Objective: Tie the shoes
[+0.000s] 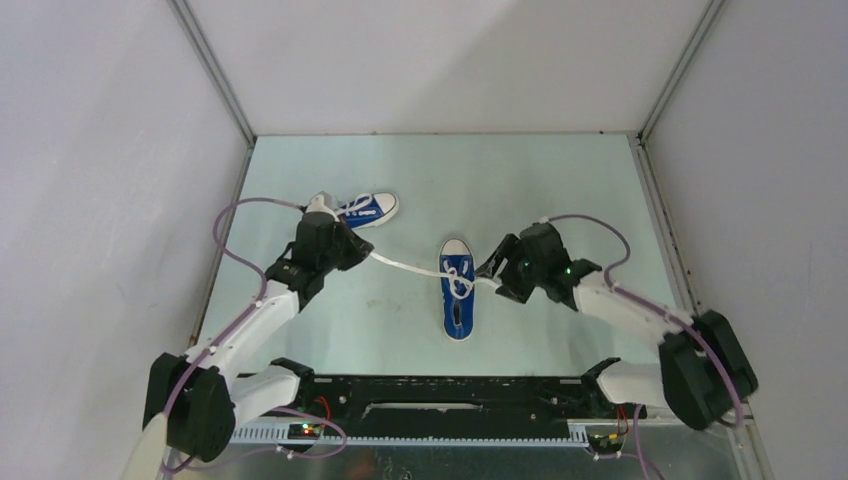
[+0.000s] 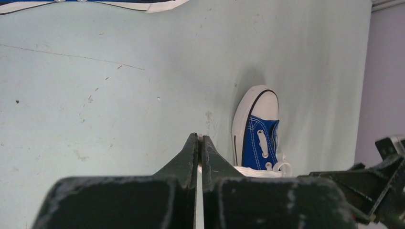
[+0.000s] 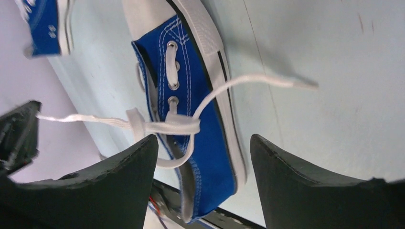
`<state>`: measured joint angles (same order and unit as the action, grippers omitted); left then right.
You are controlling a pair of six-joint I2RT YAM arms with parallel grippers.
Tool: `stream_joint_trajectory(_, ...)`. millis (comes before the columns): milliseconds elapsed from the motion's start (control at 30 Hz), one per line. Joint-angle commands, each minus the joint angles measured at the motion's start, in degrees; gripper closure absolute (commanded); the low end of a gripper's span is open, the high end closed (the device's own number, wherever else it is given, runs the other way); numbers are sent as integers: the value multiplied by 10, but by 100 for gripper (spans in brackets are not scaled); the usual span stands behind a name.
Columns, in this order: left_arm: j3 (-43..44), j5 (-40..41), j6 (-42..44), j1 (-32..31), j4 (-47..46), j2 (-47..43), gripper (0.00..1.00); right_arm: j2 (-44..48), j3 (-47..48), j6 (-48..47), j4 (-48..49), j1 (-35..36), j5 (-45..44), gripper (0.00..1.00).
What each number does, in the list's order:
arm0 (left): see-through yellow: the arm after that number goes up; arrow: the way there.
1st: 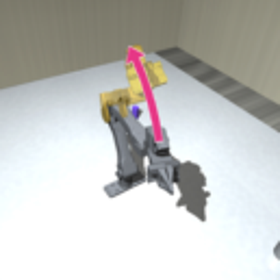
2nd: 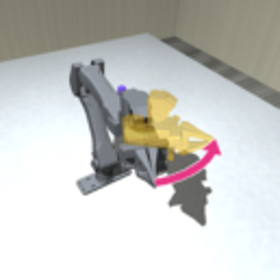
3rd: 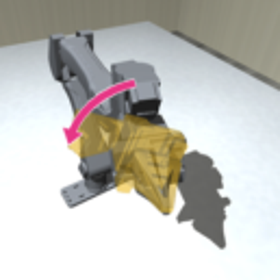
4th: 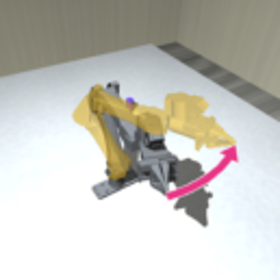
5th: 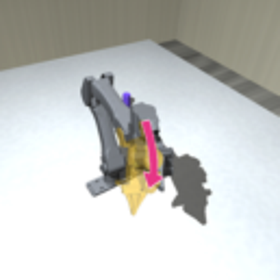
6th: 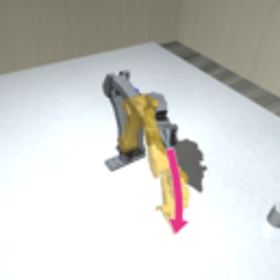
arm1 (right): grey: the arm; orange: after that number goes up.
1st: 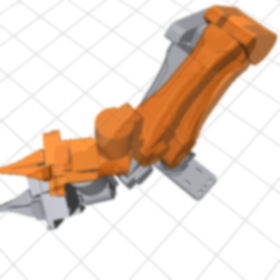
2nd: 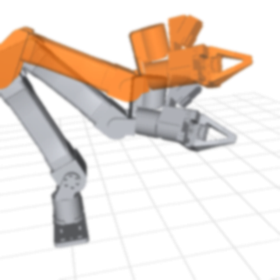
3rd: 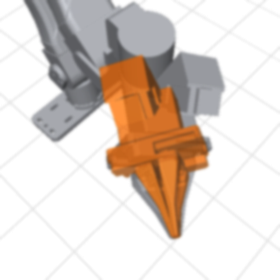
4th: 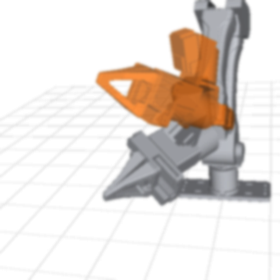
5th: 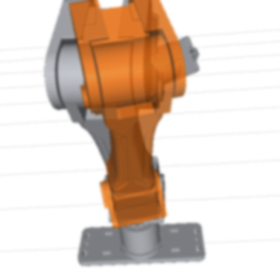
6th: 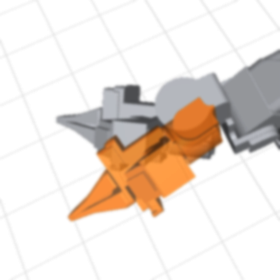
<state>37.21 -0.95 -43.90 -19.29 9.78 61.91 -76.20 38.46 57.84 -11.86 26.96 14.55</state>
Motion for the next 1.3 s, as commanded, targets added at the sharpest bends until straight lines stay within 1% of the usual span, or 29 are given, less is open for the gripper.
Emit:
stream_joint_trajectory(0,4,-14,11,5,-18,-29,100,93,-47,275,4,76,-236,28)
stream_joint_trajectory(33,-2,-13,10,5,-20,-31,100,103,-60,323,10,83,-268,29)
stream_joint_trajectory(100,-10,-12,8,5,-26,-40,100,103,-65,373,15,97,-298,30)
stream_joint_trajectory(233,-21,-13,7,5,-34,-55,100,77,-66,433,34,113,-321,32)
stream_joint_trajectory(400,-28,-15,7,6,-33,-65,100,23,-66,462,85,119,-307,33)
stream_joint_trajectory(700,-30,-12,11,6,-23,-74,100,-83,-65,513,172,142,-299,43)
stream_joint_trajectory(767,-30,-9,14,5,-18,-77,100,-103,-63,515,186,141,-299,48)
stream_joint_trajectory(833,-29,-4,16,6,-11,-79,100,-116,-58,510,187,137,-302,57)
stream_joint_trajectory(867,-28,2,17,6,-9,-80,100,-115,-55,496,180,135,-305,73)
stream_joint_trajectory(900,-27,6,18,6,-2,-83,100,-111,-52,491,169,135,-320,80)
stream_joint_trajectory(933,-25,16,19,7,3,-84,100,-95,-48,483,137,133,-331,90)
stream_joint_trajectory(1000,-24,40,19,8,18,-90,100,-60,-46,465,85,124,-367,98)
stream_joint_trajectory(1067,-24,63,19,10,29,-101,100,-22,-46,438,42,103,-391,100)
stream_joint_trajectory(1267,-24,152,5,20,79,-124,100,93,-46,331,-51,18,-454,100)
